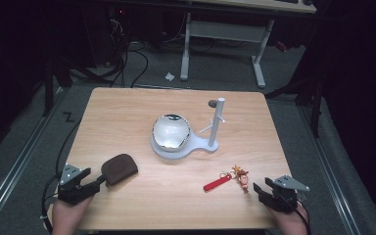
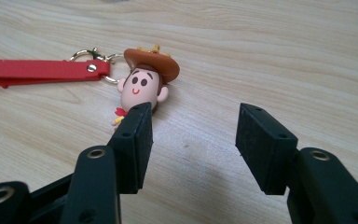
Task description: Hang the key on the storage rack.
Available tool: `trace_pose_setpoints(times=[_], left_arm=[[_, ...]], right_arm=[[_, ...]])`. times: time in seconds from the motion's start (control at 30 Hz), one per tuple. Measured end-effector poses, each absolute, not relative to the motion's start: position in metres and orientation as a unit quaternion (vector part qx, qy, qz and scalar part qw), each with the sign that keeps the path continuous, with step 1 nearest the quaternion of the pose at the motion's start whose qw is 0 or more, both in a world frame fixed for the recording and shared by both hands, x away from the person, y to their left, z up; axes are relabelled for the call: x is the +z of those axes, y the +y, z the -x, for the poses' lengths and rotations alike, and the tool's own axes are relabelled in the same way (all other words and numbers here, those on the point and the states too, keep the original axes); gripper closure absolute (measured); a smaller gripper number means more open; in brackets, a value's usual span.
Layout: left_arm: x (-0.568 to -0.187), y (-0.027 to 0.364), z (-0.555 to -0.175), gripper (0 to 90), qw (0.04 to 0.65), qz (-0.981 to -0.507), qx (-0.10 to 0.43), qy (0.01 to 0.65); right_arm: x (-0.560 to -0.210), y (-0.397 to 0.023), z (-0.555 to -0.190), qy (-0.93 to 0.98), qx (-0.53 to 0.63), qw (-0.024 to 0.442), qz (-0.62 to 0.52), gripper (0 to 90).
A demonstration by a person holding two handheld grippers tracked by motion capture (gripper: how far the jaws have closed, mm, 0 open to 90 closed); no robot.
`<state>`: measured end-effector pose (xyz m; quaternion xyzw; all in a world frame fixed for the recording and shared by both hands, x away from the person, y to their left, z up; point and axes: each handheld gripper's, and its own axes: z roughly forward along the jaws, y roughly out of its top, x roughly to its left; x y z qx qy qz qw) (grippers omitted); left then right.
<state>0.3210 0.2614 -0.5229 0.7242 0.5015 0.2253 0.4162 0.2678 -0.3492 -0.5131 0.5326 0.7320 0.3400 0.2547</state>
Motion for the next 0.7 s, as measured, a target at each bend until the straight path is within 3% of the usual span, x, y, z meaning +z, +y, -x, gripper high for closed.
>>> trace_pose_setpoints(times=[0.7], left_arm=[[-0.5259, 0.2656, -0.3186, 35.3, 0.418, -0.720, 0.217, 0.509]], right_arm=[[-0.5129, -0.3486, -0.2680, 0.736, 0.349, 0.226, -0.535, 52.0]])
